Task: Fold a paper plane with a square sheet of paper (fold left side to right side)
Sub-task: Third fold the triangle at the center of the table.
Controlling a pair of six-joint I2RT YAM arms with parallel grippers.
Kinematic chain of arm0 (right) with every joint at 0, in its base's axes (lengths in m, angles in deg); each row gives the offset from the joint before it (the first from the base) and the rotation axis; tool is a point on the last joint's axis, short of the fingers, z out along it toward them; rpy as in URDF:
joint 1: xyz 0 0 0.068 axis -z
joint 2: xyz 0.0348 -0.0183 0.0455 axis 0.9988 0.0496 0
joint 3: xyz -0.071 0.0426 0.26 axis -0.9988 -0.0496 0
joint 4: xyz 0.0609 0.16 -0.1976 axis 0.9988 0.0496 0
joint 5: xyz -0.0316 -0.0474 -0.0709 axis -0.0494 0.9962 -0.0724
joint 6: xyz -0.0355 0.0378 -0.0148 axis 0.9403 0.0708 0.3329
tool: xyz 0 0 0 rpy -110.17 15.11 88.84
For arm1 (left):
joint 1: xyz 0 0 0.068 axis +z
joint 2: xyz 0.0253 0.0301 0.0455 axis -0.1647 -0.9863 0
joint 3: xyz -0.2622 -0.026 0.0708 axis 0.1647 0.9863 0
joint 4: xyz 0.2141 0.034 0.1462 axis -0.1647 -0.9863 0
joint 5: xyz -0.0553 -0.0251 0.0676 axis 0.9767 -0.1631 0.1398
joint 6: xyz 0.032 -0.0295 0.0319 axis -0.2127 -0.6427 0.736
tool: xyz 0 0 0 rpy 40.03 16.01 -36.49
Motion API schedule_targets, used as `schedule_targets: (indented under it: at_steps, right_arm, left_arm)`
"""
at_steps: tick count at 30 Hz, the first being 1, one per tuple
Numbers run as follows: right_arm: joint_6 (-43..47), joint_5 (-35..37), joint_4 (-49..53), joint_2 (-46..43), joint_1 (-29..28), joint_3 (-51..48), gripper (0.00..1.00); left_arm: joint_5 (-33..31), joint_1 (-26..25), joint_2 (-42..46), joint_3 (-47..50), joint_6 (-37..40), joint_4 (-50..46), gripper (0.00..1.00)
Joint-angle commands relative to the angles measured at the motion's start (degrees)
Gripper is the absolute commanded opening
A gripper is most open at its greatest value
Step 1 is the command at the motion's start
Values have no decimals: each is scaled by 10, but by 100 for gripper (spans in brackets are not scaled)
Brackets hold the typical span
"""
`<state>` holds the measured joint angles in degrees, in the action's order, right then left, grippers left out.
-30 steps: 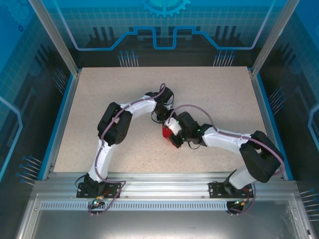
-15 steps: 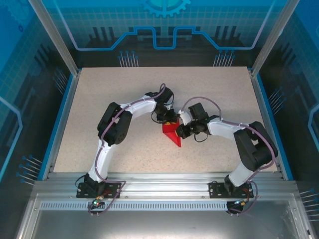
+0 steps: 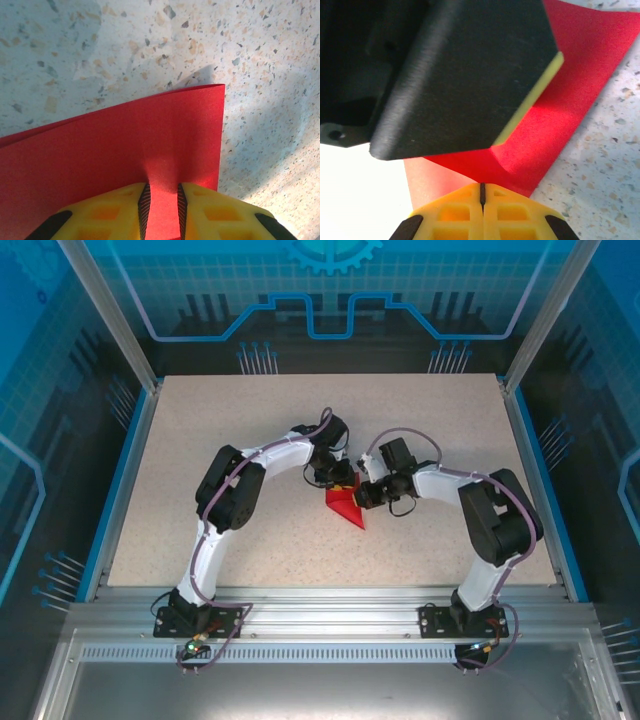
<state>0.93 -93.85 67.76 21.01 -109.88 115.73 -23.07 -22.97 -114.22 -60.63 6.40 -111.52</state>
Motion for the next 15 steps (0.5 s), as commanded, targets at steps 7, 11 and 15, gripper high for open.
schedule_targets:
  at_steps: [7,11,15]
  right_arm:
    - [-10,-5,32,9,15,5,0]
    - [-13,-7,35,6,14,-1,0]
    - [-16,-2,37,3,14,-6,0]
  left_arm:
    - [-13,-12,-30,5,13,-21,27]
    - [-13,-13,-31,5,13,-21,27]
    - [-14,-13,-30,5,13,-21,27]
